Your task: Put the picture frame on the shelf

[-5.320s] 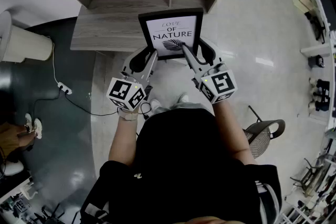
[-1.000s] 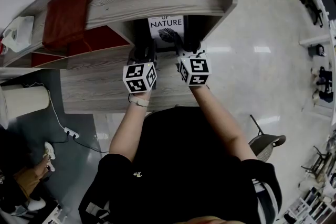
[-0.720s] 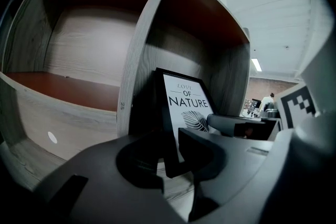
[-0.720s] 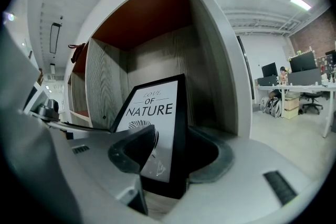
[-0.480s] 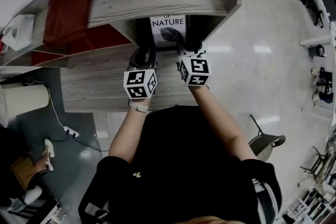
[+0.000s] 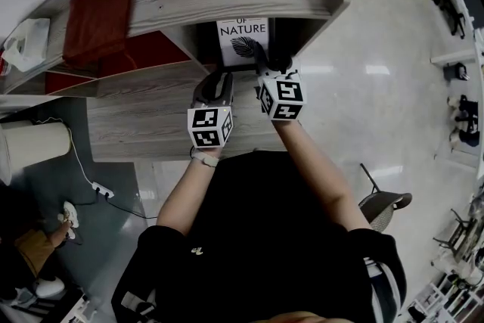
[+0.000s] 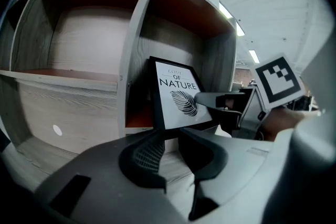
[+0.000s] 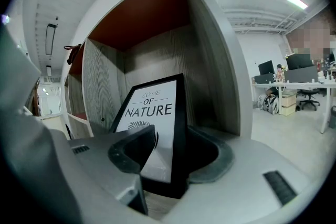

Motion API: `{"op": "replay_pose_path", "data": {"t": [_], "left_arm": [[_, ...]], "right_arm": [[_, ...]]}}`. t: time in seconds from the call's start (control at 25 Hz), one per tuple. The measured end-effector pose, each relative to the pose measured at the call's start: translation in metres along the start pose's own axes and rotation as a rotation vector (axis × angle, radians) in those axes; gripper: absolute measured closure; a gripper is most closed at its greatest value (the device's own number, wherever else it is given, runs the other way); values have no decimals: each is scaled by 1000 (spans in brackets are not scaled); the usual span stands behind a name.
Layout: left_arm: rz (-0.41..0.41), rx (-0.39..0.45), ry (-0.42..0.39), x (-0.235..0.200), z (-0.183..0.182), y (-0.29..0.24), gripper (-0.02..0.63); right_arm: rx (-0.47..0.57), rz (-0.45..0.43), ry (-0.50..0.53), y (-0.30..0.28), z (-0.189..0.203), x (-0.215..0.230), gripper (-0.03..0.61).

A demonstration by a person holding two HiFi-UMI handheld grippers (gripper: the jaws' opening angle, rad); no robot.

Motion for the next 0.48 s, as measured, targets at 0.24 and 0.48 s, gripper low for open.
{"op": "replay_pose_path", "data": {"t": [0.24,0.48], "left_arm": [[-22,-47,-6,0,12,1,526],[-17,-32,19,-2,10,-1,528]], "right_arm": [[-3,2,-5,0,0,0,393],[1,-1,14,-1,-4,-2,393]]}}
Point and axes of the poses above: the fingertips, and each gripper's own axes: y backward along the fingers, x to its right, z out of its underside, the point moved 1 cm from there along y, backward along the fingers, and after that the axes turned 7 degrees about -z, right-handed, at the moved point
